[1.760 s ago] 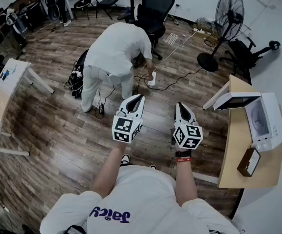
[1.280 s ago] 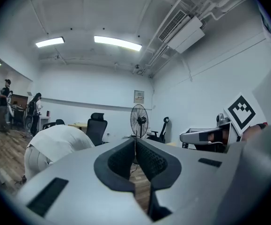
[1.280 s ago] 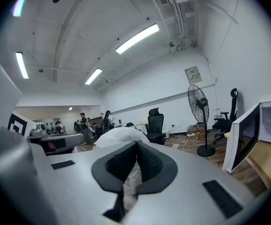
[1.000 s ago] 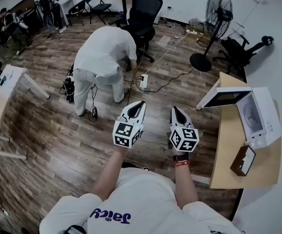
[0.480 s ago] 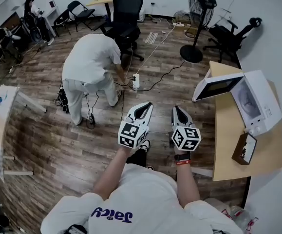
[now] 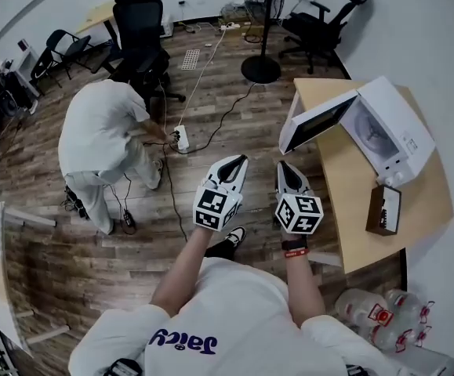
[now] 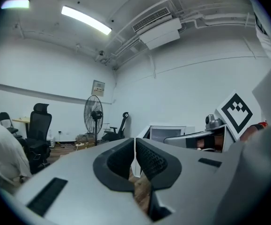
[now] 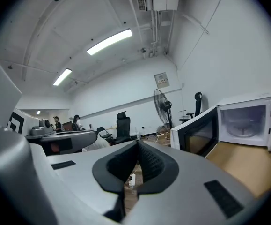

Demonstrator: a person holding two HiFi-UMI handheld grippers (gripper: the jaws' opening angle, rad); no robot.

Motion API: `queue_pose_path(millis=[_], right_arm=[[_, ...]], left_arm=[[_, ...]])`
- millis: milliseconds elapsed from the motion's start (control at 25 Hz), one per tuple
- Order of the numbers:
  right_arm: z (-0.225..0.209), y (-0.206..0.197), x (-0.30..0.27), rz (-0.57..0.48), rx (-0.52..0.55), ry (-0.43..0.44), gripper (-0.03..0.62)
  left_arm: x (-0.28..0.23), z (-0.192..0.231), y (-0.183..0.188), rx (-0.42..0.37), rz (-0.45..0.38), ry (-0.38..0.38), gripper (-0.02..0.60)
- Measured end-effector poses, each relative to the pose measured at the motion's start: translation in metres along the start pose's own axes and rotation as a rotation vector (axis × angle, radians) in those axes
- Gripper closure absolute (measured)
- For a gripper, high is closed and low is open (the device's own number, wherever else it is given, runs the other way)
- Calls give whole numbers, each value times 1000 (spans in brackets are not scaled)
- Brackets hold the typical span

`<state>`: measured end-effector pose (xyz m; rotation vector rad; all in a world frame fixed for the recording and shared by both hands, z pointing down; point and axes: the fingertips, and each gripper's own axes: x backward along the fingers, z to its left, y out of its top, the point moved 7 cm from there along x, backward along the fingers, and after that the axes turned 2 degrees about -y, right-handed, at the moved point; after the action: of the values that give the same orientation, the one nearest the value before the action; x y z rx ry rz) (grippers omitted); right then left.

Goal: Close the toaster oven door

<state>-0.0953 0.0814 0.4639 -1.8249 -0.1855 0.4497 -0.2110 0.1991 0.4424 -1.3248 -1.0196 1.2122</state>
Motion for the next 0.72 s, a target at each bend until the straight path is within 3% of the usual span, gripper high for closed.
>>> queue_pose_path(millis=[360,720], right_arm=[[-47,14,-12,-7,-27,-201,595],[-91,19,5,-38,-68,-424,595]], left_arm=[[-77,14,8,26,11,-198,557],[-137,-10,6,19,41,-444,557]])
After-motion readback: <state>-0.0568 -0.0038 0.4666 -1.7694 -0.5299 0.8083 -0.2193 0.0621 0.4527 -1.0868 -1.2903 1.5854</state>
